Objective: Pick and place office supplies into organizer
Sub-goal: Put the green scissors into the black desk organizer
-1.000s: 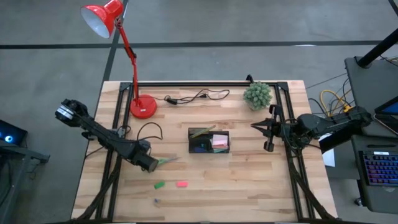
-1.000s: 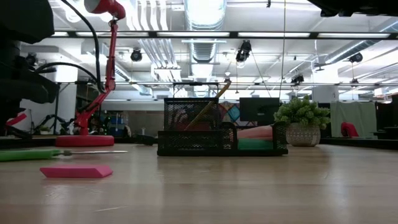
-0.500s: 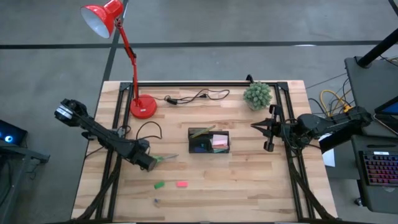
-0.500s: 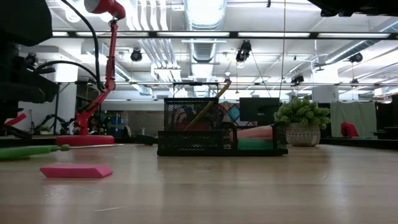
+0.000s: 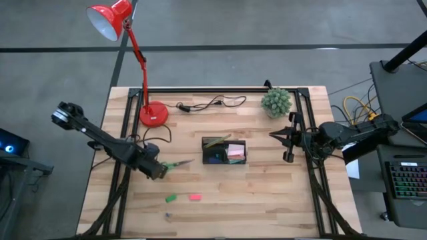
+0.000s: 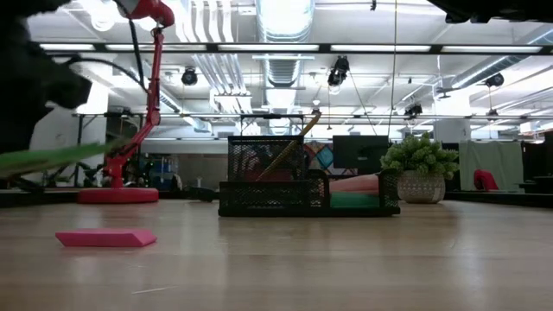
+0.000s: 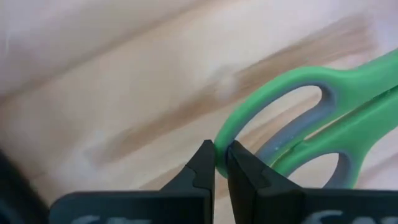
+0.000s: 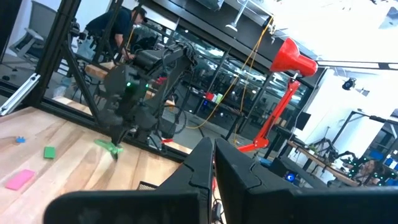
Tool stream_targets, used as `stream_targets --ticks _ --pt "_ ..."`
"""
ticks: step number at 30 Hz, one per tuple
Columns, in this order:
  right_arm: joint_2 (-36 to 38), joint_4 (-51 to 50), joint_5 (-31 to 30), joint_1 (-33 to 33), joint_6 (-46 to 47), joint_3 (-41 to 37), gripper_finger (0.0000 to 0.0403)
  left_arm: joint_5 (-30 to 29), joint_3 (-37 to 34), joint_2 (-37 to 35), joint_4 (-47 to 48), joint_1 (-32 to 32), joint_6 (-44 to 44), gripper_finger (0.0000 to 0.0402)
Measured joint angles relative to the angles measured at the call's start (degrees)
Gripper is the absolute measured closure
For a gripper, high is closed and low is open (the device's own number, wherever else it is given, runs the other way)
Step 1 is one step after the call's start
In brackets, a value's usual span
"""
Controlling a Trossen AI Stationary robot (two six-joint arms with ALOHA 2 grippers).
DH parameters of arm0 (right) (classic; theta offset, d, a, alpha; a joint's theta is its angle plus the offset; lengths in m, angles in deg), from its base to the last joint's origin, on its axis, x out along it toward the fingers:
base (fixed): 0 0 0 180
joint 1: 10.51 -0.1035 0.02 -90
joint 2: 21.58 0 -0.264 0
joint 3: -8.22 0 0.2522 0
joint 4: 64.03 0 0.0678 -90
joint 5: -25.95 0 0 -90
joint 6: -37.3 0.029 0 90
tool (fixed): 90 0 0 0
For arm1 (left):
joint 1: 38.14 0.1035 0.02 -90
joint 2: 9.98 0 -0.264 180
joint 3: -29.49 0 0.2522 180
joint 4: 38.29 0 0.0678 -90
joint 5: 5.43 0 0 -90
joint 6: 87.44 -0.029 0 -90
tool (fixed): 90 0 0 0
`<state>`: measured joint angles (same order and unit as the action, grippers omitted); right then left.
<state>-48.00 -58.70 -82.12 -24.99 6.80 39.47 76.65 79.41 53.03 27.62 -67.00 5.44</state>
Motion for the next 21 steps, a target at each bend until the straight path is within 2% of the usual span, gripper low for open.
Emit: stream_targets --ticks 10,16,21 --pt "0.0 0.0 0.0 0.0 0.0 0.0 0.0394 -15.7 6.3 -2.3 -0.1 4.1 -12.9 0.0402" --pt "0.0 0.0 0.0 0.0 0.0 0.0 0.0394 -23.9 12.4 1.4 -0.1 9.9 -28.0 0.0401" --pt "0.0 0.0 0.0 0.0 0.1 0.0 0.0394 -27.5 19.7 5.5 -0.1 15.4 -43.7 0.0401"
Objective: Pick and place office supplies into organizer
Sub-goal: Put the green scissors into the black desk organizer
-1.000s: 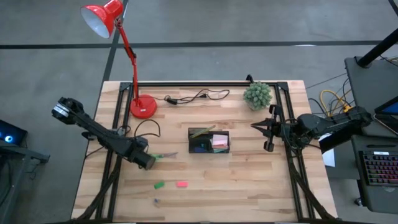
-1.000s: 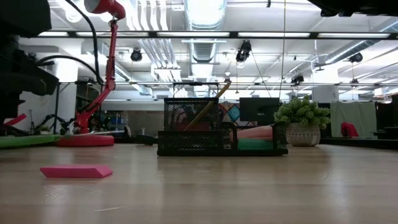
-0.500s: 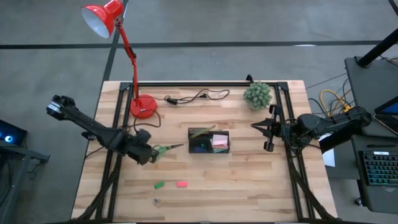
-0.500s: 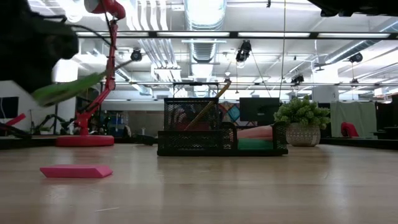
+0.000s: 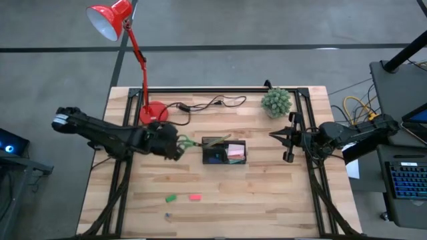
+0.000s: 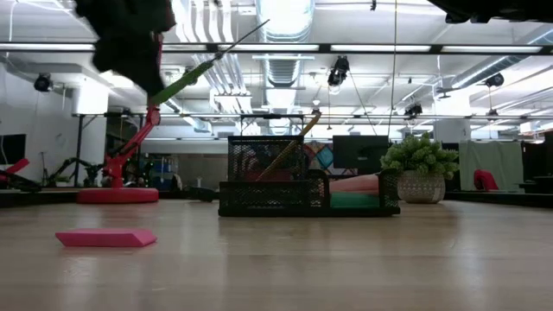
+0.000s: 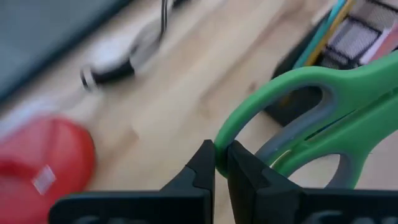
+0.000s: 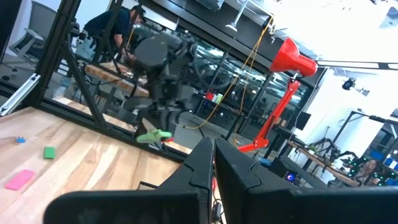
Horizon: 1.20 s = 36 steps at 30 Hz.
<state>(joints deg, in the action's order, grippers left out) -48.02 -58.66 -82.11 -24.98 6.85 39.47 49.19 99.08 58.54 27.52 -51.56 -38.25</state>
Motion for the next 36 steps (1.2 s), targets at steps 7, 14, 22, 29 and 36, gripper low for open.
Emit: stream_targets --ticks 7,14,22,29,36 --pt "0.0 0.0 0.0 0.0 0.4 0.0 0.0394 -7.1 10.4 6.6 -0.1 4.9 -19.4 0.0401" --pt "0.0 0.0 0.0 0.0 0.4 0.0 0.0394 -17.3 16.6 12.8 -0.1 5.7 -32.7 0.0401" --pt "0.0 0.0 0.0 0.0 0.4 0.0 0.0394 -25.7 17.8 18.4 0.5 5.8 -42.2 0.0401" --pt "0.0 -0.1 0.0 0.0 0.4 0.0 0.0394 -33.4 17.8 20.8 1.0 5.8 -48.4 0.0401" --pt "0.0 -0.1 0.0 0.0 0.4 0.0 0.0394 -37.2 17.8 21.8 1.0 5.8 -52.0 0.0401"
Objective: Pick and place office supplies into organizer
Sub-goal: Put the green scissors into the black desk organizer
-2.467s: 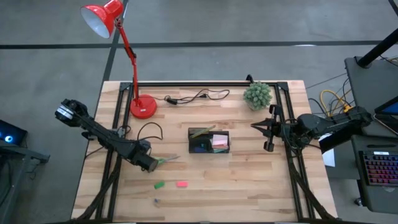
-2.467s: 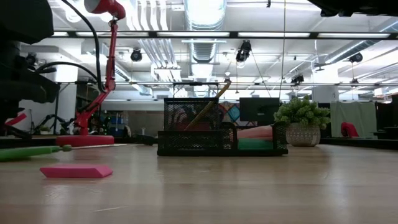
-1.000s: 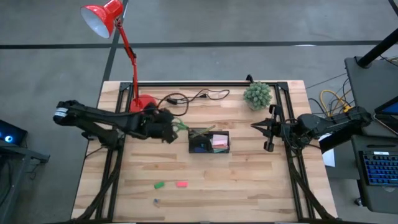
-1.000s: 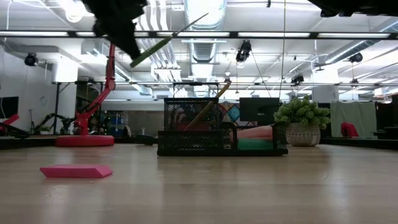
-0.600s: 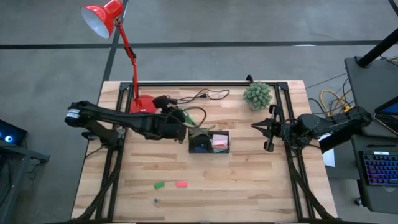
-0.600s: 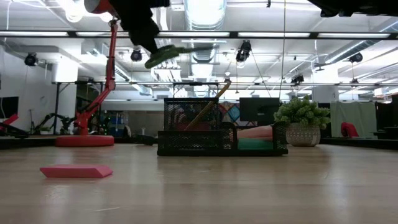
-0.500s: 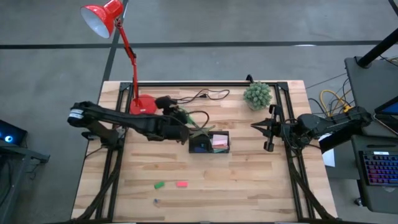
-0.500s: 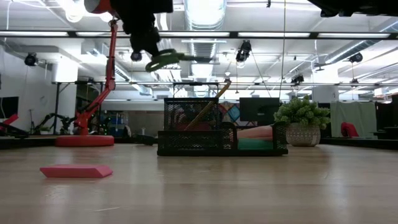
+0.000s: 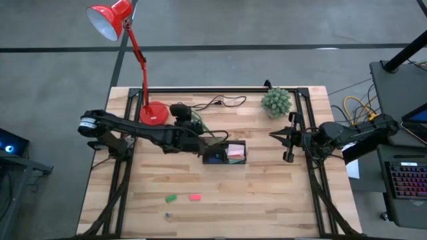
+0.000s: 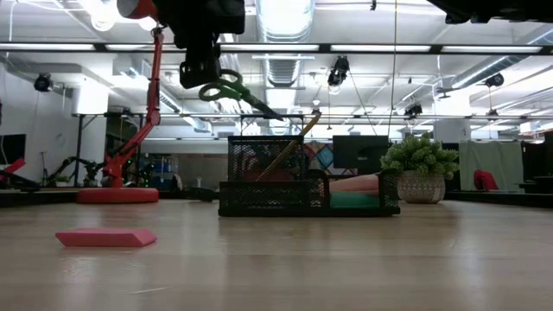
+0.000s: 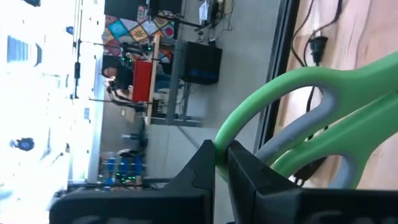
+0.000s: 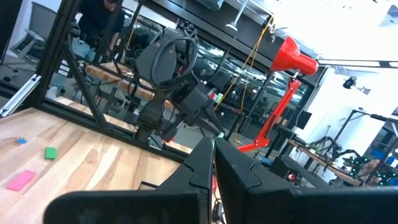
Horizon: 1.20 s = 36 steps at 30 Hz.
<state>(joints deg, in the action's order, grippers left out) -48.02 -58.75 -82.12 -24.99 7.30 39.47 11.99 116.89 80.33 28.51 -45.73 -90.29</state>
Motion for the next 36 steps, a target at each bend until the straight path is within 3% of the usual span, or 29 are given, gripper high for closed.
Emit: stream_targets --ticks 21,36 --pt "0.0 -0.4 0.0 0.0 0.0 0.0 0.0394 -11.5 0.0 7.0 -5.3 -2.4 -17.1 0.0401" --pt "0.0 -0.4 0.0 0.0 -0.1 0.0 0.0394 -14.4 0.0 8.0 -12.6 -5.4 -20.8 0.0401"
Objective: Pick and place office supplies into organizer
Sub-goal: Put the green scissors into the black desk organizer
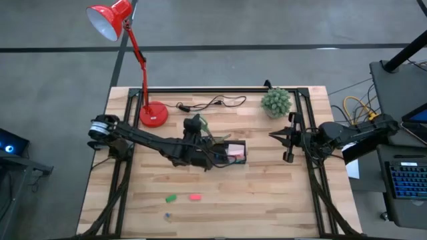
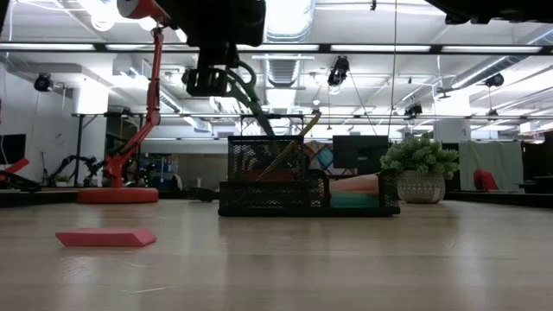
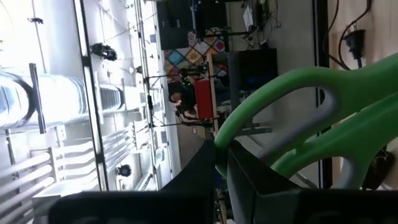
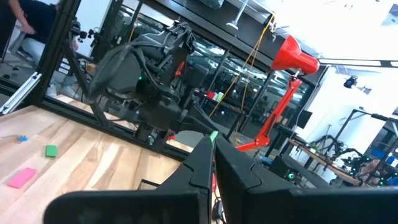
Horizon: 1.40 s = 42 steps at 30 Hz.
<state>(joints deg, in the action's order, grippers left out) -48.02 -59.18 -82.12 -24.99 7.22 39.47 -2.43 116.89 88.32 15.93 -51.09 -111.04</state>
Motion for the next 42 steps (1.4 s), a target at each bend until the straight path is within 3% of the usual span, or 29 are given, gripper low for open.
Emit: stream_targets --ticks 31,42 --pt "0.0 0.0 0.0 0.0 -0.1 0.0 0.0394 2.2 -5.5 0.0 -10.4 -0.6 -1.0 0.0401" --pt "0.0 0.0 0.0 0.0 -0.4 0.0 0.0394 -2.3 -6.2 0.0 -10.2 -0.5 -3.5 0.0401"
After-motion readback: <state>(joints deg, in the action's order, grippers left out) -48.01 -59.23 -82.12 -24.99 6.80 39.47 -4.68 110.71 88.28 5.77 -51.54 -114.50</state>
